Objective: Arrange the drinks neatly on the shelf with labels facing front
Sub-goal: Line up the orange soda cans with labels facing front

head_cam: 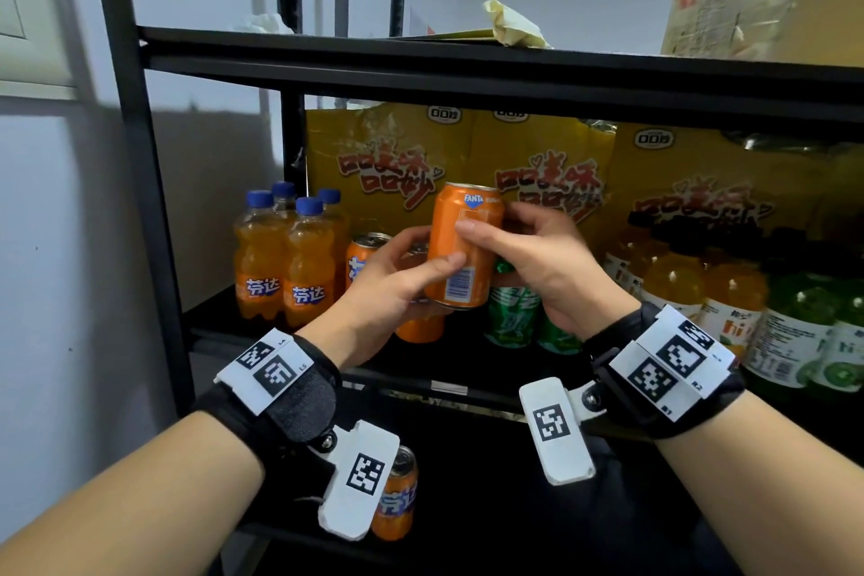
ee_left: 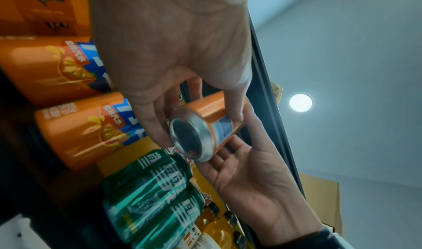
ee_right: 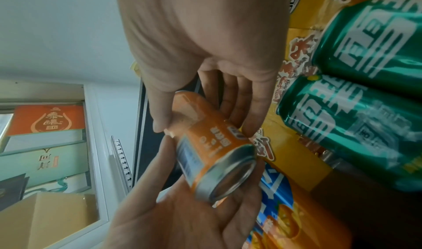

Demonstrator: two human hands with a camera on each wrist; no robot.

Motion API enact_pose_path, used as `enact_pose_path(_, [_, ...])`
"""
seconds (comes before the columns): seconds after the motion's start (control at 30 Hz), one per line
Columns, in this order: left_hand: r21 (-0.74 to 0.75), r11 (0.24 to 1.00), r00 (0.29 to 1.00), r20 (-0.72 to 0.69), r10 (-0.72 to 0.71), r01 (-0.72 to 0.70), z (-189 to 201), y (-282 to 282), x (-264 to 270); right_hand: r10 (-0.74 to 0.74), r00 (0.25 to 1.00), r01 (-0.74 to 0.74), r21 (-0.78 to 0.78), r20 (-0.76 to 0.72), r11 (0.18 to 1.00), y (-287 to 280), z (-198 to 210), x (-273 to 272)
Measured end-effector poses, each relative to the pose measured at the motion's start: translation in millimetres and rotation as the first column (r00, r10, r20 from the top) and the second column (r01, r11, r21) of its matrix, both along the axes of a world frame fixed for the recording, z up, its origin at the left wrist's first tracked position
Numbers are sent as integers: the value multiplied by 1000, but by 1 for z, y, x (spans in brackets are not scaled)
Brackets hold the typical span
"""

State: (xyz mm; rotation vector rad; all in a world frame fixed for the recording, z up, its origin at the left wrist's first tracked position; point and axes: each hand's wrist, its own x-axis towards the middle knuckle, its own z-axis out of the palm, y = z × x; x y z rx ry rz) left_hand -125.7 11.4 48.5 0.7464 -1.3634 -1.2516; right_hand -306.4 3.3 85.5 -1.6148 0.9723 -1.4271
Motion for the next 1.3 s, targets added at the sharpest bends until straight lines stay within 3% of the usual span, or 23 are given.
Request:
enact_pose_path(0.23, [58, 994, 995, 30, -93, 91, 0, 2, 0, -11, 994, 13, -18, 106, 1000, -2, -4, -1])
enact_pose_path(0.43, [-13, 999, 999, 18, 35, -35, -1, 2, -2, -62, 998, 63, -43, 31, 997, -3, -8, 4])
enact_pose_path(0.67, [86, 995, 998, 3, -59, 59, 5, -2, 6, -33, 993, 35, -17, 115, 999, -3, -8, 3])
enact_pose_path(0.93, [-33, 997, 998, 0, 67, -67, 3, 3, 0, -44, 995, 48, -39, 91, 998, -2, -10, 12])
enact_pose_path(1.13, [56, 994, 995, 18, -99, 97, 3, -1, 7, -35, 981, 38, -13, 188, 999, -6, -12, 7])
enact_pose_path(1.3, [-19, 1000, 1000, -16, 1, -1, 0, 1, 1, -57, 992, 65, -62, 117, 996, -7, -10, 7])
